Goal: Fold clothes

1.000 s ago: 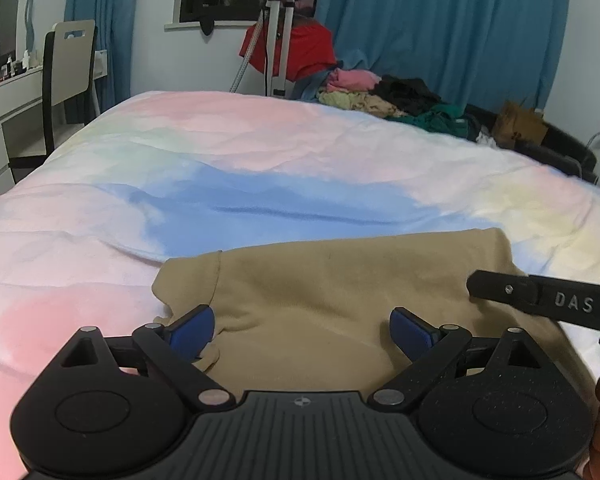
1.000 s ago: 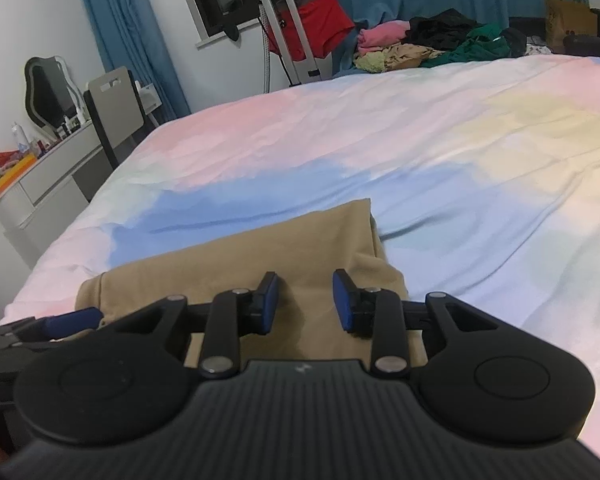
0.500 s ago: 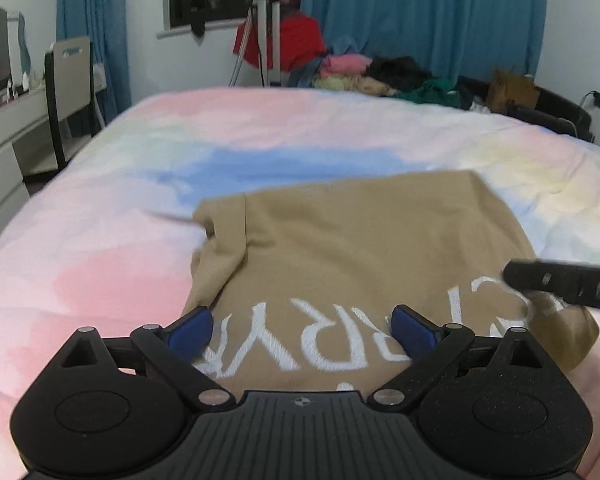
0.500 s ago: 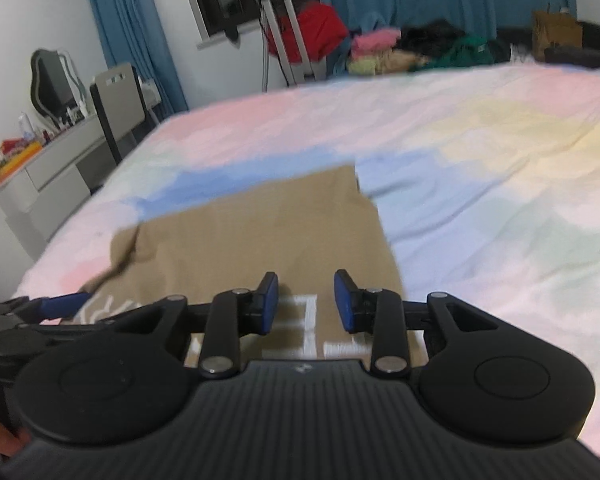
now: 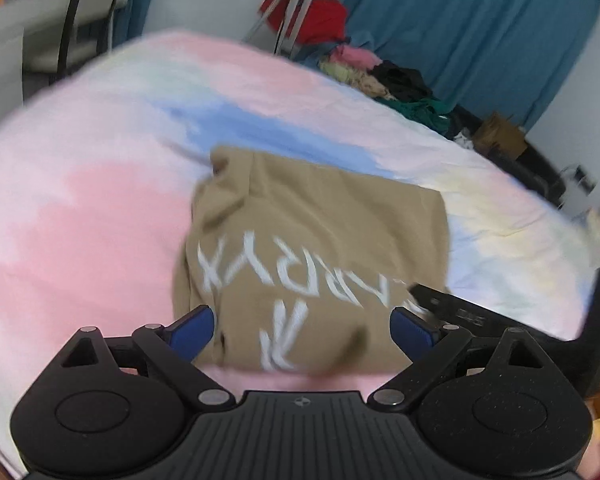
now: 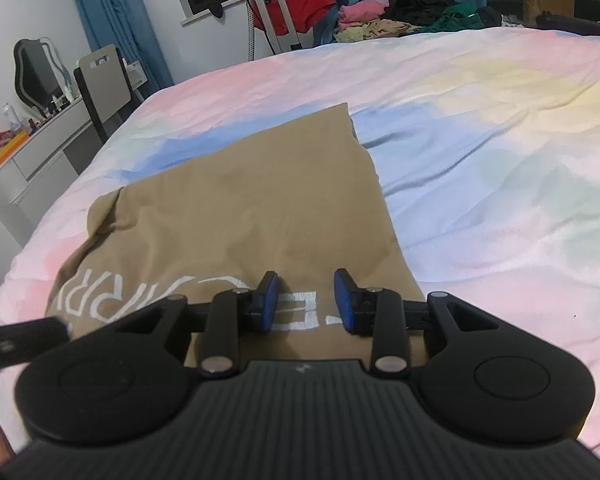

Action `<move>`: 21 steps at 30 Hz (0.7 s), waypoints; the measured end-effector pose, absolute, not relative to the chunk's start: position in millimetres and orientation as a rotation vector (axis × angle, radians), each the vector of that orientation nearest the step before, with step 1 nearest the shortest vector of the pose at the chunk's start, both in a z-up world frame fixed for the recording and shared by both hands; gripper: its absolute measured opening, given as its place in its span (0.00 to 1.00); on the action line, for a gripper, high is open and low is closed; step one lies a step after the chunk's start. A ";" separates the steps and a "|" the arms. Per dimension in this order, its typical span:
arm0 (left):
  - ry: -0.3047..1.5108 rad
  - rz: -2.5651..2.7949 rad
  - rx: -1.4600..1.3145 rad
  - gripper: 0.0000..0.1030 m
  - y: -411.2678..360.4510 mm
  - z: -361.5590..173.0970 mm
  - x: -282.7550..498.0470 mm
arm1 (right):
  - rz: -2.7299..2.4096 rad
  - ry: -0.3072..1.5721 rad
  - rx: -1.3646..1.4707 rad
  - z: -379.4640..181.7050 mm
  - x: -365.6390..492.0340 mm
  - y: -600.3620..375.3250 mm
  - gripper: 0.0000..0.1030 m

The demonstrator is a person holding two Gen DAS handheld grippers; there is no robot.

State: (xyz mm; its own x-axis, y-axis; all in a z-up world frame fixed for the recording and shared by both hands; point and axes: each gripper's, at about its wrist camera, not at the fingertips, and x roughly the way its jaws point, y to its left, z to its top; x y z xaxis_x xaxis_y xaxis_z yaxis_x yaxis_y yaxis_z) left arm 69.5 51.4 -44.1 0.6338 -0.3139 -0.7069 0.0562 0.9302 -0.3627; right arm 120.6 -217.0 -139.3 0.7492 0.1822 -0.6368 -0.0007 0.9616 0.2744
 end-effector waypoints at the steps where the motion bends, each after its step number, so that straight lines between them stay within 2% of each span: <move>1: 0.879 -0.225 -0.360 0.93 53.5 -45.7 68.3 | 0.101 0.719 0.266 -139.4 120.6 -216.9 0.33; 9: 1.033 -0.176 -0.589 0.92 69.9 -90.4 92.8 | 0.091 0.718 0.266 -138.5 120.2 -214.6 0.33; 13: 0.981 -0.165 -0.762 0.92 86.9 -97.8 100.9 | 0.085 0.714 0.266 -139.0 120.2 -213.7 0.33; 17: 0.868 -0.180 -0.894 0.82 101.9 -95.7 95.8 | 0.083 0.712 0.274 -139.4 119.7 -216.0 0.33; 21: 0.815 -0.203 -0.970 0.81 108.0 -95.6 88.4 | 0.079 0.711 0.293 -140.4 120.2 -217.3 0.34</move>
State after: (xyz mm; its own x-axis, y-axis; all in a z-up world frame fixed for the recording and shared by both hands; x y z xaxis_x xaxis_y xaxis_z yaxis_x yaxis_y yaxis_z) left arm 88.4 108.0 -95.6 0.6932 -0.4956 -0.5233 -0.1923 0.5725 -0.7970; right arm 120.2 -217.3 -140.4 0.7568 0.1706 -0.6310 0.0274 0.9562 0.2913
